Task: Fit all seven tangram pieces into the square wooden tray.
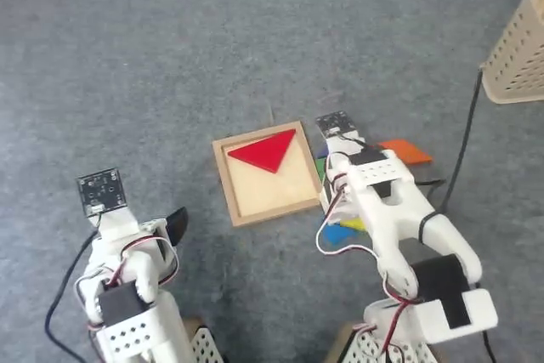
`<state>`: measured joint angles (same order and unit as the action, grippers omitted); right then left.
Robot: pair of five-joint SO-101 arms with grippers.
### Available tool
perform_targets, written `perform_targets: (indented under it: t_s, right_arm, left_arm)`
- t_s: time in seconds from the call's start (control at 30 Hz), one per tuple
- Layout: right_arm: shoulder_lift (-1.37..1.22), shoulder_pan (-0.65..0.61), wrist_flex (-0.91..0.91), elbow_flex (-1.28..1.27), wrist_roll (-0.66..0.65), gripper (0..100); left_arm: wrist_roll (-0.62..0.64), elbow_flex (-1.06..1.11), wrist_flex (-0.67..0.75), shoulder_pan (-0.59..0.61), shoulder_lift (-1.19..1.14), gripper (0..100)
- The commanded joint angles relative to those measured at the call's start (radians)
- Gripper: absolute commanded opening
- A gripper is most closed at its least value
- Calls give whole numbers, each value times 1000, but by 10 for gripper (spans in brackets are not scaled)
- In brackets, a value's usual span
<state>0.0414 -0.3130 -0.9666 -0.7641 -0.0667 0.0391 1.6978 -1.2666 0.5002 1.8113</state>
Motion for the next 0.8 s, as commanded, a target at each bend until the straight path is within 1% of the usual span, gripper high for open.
perform_targets:
  t_s: [0.0,0.17,0.27,0.37,0.43,0.5,0.6,0.67,0.77]
  right_arm:
    - [8,33,5,-2,-9,135]
    - [12,33,1,5,-6,130]
    - [27,31,-12,15,-17,149]
    - [105,21,-81,18,-91,239]
    - [183,15,-117,-5,-117,277]
    - [265,8,-131,-52,-127,281]
    - [346,7,-137,-137,-226,284]
    - [363,5,-128,-189,-284,284]
    - [363,7,-119,-219,-315,284]
  left_arm:
    - [-2,-13,2,-2,12,354]
    - [-2,-13,2,-2,12,354]
    - [-2,-13,2,-2,12,354]
    - [-2,-13,2,-2,12,354]
    - [-2,-13,2,-2,12,354]
    - [-2,-13,2,-2,12,354]
    - [-2,-13,2,-2,12,354]
    - [-2,-13,2,-2,12,354]
    - [-2,-13,2,-2,12,354]
